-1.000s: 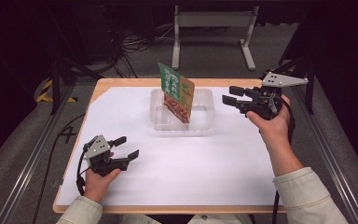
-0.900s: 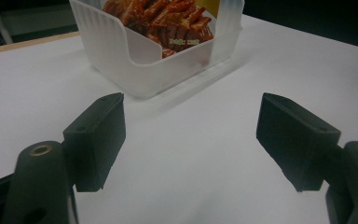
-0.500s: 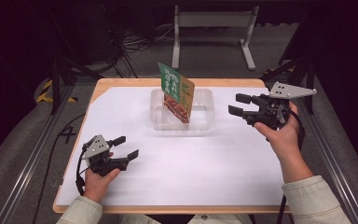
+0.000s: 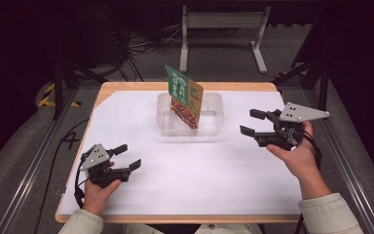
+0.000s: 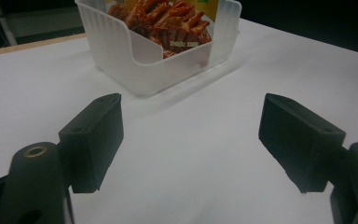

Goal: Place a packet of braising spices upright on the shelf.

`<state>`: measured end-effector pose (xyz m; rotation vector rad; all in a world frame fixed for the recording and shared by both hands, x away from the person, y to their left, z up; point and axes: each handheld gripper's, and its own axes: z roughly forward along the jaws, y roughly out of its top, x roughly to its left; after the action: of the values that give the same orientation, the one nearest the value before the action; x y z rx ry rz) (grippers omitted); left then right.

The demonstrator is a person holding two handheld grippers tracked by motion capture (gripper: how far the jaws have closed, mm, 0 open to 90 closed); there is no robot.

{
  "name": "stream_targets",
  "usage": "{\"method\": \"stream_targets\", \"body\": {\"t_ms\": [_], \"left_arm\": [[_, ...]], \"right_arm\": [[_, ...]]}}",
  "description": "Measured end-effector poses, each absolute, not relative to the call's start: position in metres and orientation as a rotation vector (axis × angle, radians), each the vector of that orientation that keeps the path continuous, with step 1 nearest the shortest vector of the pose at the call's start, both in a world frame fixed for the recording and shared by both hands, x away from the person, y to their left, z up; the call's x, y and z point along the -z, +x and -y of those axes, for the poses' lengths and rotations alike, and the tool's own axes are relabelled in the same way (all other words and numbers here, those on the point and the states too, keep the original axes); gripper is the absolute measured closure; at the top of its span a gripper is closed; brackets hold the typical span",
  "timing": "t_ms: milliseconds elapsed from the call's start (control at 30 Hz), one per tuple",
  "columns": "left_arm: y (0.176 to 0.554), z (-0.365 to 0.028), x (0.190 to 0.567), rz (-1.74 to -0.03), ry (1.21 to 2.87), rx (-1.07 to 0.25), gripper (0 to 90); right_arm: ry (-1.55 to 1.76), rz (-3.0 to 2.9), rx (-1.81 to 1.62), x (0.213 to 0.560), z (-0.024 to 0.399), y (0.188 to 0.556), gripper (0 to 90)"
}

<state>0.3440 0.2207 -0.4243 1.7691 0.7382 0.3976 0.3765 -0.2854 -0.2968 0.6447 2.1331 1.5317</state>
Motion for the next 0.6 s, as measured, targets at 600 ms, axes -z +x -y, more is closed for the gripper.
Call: {"method": "stream_targets", "body": {"t_ms": [600], "left_arm": [[0.337,-0.225,0.422,-0.72,1.771,-0.38,22.5]], "right_arm": [[0.742,-2.122,-1.581,0.356,0.302,0.358,31.7]]}}
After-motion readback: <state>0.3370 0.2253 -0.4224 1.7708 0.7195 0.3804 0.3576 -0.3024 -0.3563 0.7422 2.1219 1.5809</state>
